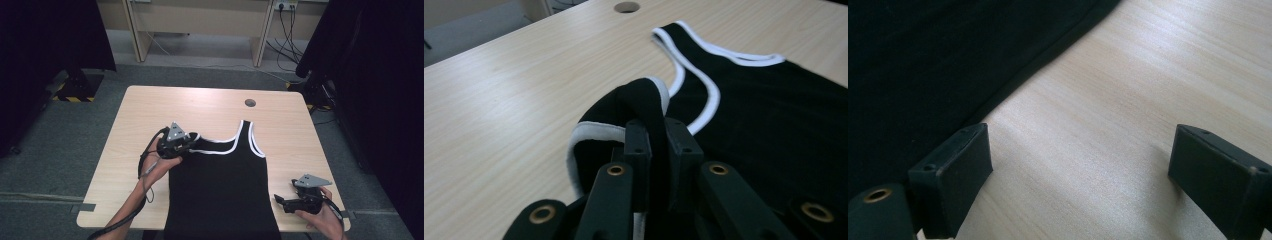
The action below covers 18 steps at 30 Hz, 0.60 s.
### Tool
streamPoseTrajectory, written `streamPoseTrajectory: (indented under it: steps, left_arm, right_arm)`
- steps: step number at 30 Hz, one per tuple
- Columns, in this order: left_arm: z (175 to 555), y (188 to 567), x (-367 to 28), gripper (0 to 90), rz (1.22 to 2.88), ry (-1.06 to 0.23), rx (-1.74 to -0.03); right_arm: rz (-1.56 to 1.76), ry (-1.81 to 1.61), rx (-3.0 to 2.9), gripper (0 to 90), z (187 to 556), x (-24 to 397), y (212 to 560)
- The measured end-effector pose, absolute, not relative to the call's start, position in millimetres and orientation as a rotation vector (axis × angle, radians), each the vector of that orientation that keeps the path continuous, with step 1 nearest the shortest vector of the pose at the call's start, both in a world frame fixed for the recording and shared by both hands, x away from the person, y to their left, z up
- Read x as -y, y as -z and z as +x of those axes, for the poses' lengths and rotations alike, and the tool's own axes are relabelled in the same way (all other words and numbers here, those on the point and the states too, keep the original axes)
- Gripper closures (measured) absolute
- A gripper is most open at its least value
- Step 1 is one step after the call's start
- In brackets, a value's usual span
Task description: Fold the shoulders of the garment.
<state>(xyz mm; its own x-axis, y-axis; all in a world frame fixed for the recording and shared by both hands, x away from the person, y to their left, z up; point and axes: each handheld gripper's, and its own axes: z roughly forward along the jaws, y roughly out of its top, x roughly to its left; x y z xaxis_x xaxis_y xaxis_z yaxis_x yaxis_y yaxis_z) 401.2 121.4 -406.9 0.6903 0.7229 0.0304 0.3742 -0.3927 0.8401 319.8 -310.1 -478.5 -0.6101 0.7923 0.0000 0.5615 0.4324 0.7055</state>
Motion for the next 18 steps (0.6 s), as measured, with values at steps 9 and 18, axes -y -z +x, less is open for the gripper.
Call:
streamPoseTrajectory:
  steps: [9, 18]
  left_arm:
    - [361.6, 414.7, -112.9, 80.3, 2.066, -0.453, -0.768]
    - [340.9, 428.8, -115.1, 77.8, 2.079, -0.413, -0.764]
  right_arm:
    - [1.162, -0.972, -2.357, 10.5, 319.8, 309.9, 478.5]
    - [1.164, -0.972, -2.356, 10.5, 319.8, 309.7, 478.5]
